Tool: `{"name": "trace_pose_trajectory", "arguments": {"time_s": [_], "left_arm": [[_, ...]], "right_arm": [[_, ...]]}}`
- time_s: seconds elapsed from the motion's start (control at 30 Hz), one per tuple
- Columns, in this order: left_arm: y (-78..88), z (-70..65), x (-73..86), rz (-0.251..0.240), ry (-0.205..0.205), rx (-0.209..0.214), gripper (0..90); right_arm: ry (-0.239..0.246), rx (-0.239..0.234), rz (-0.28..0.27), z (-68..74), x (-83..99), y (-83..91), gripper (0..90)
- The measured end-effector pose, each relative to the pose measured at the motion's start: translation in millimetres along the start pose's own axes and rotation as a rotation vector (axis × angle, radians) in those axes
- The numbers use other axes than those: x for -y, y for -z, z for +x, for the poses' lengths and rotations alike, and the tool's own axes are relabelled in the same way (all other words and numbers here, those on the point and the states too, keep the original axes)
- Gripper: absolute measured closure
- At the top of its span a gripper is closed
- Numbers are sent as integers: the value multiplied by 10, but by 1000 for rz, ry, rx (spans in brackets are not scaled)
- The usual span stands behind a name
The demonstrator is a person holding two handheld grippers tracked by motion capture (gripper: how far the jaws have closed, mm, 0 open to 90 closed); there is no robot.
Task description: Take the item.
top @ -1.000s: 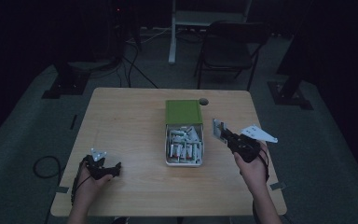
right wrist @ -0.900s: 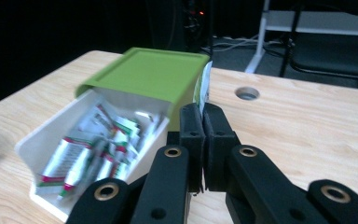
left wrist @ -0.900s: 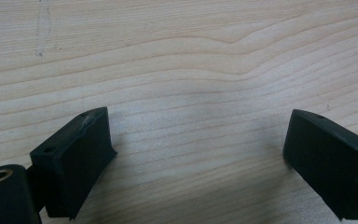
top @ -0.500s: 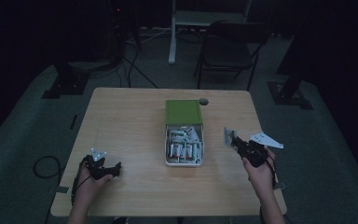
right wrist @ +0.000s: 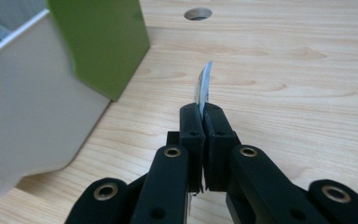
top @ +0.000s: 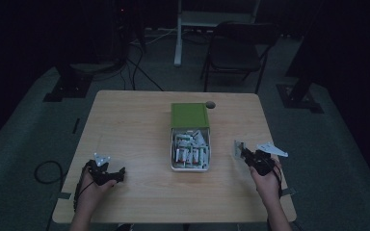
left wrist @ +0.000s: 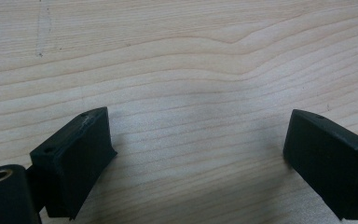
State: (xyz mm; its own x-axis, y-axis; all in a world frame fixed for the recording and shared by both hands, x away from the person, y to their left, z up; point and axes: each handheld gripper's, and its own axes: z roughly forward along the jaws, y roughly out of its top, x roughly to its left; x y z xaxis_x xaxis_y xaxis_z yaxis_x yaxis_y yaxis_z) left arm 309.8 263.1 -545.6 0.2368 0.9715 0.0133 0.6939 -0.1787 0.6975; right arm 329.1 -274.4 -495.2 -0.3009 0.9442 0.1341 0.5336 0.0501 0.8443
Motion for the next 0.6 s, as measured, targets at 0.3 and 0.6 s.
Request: {"name": "trace_pose_trajectory", "arguments": {"time_s": [0.3, 0.6], "left_arm": [[0, 0, 0, 0, 0, 0, 82], [0, 0, 0, 0, 1, 0, 82]], "right_arm": [[-8, 58, 16, -126, 113, -47, 879], [-38, 101, 47, -330, 171, -105, 839]]}}
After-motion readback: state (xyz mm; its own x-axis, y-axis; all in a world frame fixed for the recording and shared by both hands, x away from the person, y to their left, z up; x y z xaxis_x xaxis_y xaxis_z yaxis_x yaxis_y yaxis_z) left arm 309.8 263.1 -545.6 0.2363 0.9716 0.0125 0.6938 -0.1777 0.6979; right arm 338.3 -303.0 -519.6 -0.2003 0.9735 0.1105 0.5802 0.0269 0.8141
